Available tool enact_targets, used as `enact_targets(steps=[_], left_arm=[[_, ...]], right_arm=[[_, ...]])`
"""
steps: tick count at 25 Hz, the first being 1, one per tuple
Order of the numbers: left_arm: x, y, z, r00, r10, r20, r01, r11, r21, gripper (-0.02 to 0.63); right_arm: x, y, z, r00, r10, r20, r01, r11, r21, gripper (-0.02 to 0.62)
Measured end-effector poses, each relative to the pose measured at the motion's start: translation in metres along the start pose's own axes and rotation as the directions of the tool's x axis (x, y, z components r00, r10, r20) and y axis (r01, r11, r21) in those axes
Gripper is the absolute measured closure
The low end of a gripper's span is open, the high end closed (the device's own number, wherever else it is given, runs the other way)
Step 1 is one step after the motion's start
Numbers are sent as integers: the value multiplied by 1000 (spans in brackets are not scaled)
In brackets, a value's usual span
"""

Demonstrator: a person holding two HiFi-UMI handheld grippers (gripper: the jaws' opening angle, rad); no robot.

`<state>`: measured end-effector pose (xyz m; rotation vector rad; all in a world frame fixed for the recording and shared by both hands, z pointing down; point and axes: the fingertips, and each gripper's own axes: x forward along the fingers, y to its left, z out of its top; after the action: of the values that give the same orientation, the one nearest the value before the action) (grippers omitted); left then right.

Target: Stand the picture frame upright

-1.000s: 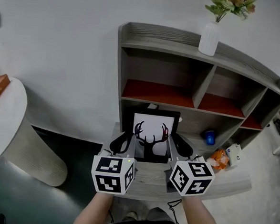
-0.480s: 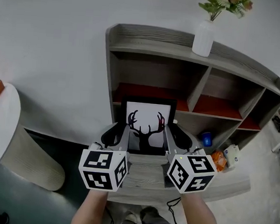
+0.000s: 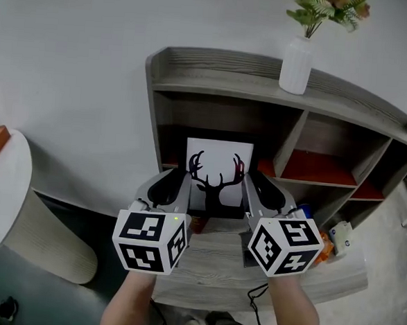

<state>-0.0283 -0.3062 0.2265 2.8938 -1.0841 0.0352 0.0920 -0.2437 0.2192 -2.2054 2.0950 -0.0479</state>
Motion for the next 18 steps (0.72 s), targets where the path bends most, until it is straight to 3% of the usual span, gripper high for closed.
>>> enact_targets(steps=[18], left_arm=[[43, 10, 48, 998, -27, 50, 24, 998, 64, 537]], right_arm=[[39, -18, 41, 999, 9, 48, -8, 999, -35, 525]])
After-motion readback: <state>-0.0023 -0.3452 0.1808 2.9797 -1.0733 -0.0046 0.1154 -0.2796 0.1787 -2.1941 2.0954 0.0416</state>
